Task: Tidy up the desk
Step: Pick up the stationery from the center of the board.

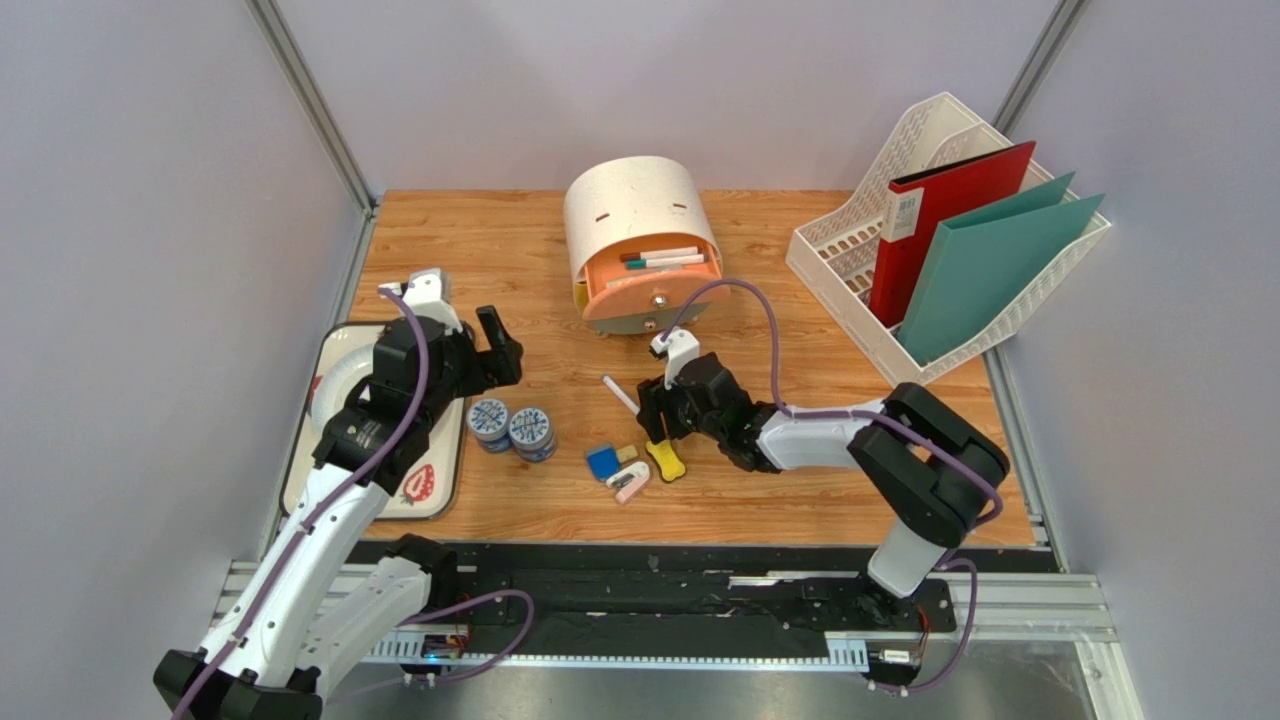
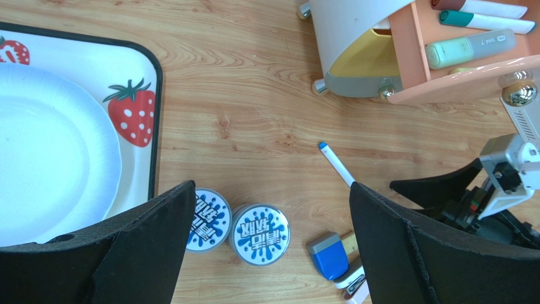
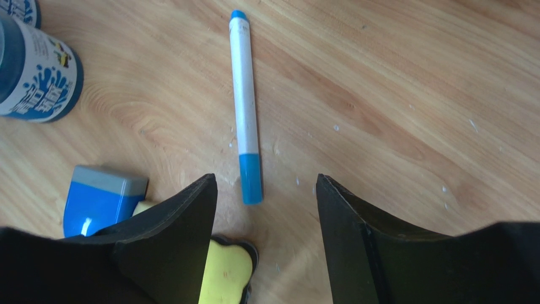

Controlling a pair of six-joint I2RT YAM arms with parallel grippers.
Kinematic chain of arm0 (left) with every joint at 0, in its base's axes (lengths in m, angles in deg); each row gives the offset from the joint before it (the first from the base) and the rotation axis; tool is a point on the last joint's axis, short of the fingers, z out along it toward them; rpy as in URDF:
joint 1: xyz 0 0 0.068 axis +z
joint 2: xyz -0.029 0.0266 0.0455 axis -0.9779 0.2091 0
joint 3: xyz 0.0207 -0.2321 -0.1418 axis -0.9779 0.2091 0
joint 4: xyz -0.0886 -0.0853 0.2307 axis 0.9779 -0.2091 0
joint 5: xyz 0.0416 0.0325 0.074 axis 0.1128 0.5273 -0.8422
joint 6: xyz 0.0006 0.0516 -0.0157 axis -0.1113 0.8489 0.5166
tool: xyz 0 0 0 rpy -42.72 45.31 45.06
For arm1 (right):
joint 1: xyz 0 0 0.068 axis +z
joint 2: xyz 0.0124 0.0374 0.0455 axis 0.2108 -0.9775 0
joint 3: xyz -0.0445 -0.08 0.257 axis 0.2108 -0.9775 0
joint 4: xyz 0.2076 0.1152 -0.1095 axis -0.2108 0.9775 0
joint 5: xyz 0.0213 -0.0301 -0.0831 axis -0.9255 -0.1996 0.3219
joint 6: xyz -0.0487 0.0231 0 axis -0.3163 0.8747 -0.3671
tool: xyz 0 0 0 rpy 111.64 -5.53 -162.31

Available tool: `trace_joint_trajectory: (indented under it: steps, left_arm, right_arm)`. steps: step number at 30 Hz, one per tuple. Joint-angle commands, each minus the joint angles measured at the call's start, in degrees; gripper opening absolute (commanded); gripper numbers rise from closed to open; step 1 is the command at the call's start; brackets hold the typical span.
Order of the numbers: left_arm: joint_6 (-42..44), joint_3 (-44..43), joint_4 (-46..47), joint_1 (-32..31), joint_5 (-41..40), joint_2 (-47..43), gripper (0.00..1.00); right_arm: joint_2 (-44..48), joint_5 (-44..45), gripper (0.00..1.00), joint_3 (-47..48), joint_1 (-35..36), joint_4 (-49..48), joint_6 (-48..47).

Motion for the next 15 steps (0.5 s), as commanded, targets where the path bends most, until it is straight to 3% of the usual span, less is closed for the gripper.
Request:
trace_joint_trajectory:
  steps: [1,15]
  left_arm:
    - [0.81,-1.06,0.73,0.32,-1.31,-0.72,0.99]
    - [0.98,-0.44,1.26,0.50,-1.49,-0.01,0.99]
  right_arm:
    - [-3.75,5.18,0.62,3.82,1.27,-7.69,0.34]
    - [-9.47,13.09,0.51,5.32,7.15,-5.06,-3.53]
